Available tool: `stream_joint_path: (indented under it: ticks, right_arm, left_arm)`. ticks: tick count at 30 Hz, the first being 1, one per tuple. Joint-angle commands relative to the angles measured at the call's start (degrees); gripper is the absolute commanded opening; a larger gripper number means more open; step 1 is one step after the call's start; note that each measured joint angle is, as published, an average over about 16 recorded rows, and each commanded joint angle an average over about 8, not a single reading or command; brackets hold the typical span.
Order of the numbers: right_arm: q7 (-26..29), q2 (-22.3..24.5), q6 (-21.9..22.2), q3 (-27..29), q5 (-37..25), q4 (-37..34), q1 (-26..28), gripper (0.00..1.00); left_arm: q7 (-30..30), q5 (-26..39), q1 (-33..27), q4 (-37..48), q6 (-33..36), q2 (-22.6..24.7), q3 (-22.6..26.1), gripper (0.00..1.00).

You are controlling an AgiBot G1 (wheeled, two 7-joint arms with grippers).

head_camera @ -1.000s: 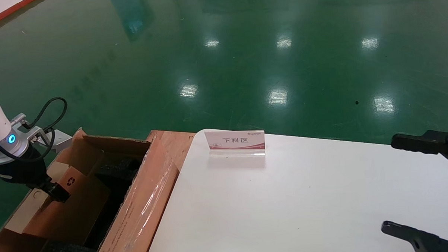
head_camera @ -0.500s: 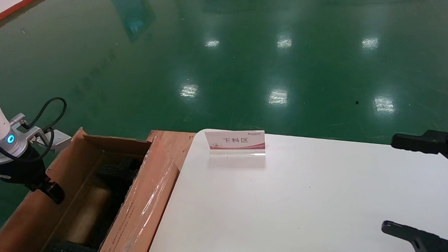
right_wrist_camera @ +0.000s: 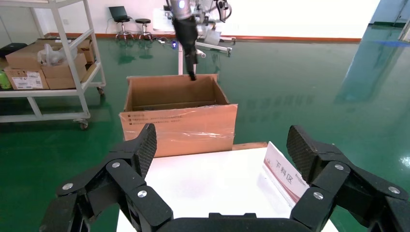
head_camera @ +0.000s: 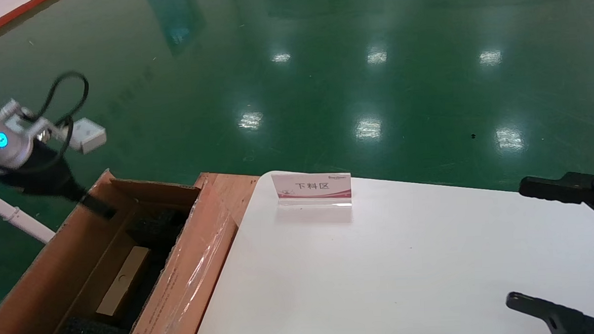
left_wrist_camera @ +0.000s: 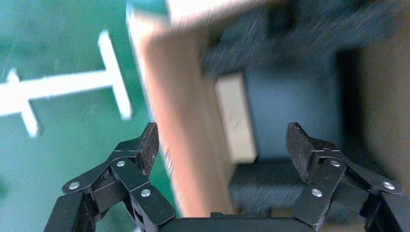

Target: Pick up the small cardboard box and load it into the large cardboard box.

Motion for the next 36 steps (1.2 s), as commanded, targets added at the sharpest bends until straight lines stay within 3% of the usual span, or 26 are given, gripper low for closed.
stream_joint_path:
  ticks: [1,8,14,36]
  right_arm:
    - [0.00,0.00,0.00,-0.01,0.00,0.00,0.00,1.00]
    - [-0.01,0.01,0.01,-0.01,0.01,-0.01,0.01,1.00]
    - [-0.02,0.01,0.02,0.00,0.01,-0.04,0.01,1.00]
    - [-0.07,0.03,0.02,-0.06,0.04,-0.07,0.04,1.00]
  left_arm:
    - [1.22,-0.67,-3.02,-1.90,-0.98,-1.35,-1.19,1.00]
    - [6.23,-5.65,-9.53,-7.36,-0.74,-5.86,-5.55,1.00]
    - [8.68,-8.22,-9.26,-9.35,-0.14,-7.14,-10.40,1.00]
    - [26.80,-14.81,24.39,-12.87,9.49,-5.93,-54.55,1.00]
